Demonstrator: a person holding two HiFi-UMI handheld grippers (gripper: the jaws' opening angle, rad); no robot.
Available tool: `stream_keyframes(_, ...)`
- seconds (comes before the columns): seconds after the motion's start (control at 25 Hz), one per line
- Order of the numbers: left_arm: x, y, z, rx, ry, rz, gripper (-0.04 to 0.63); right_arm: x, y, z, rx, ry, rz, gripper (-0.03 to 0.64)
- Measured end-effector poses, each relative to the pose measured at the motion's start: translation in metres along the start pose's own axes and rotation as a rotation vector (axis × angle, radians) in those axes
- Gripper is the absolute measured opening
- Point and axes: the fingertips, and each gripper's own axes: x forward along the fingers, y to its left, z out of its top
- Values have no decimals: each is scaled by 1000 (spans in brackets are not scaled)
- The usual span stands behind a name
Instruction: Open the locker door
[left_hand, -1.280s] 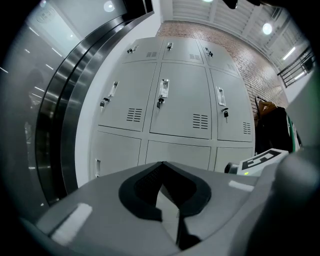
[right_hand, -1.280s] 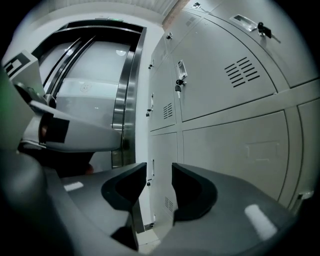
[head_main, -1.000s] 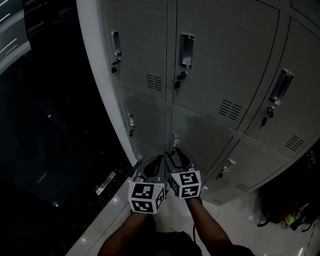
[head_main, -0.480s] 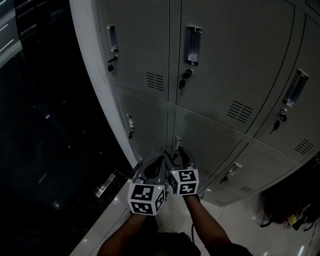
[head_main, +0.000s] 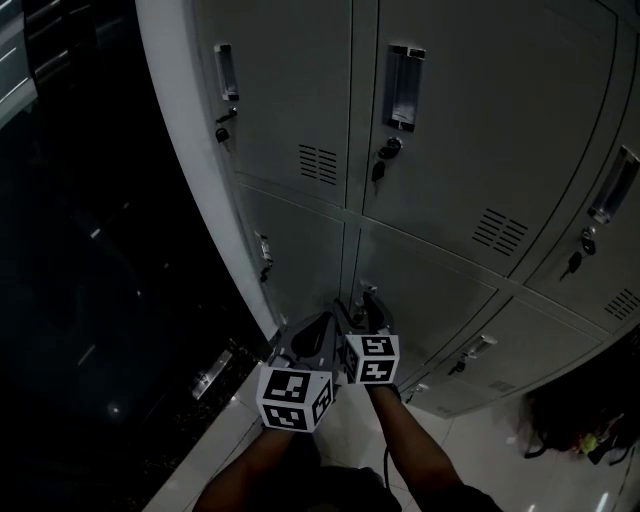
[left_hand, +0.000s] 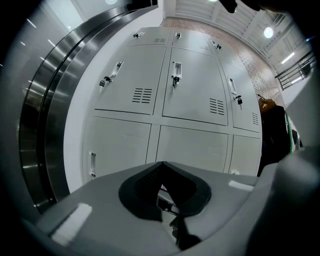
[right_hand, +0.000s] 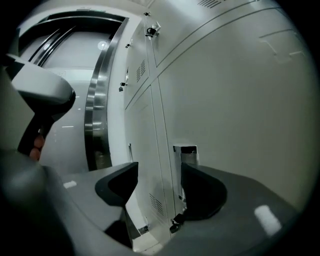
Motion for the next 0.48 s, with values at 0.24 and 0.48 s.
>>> stream_keyframes(0.24,6,8,-5,4,17,-5,6,12,-9,-1,24,-19,-74,235)
stream_keyframes(0.48,5,16,-1,-21,13,13,6,13,-11,-2,25,-2,-83,190)
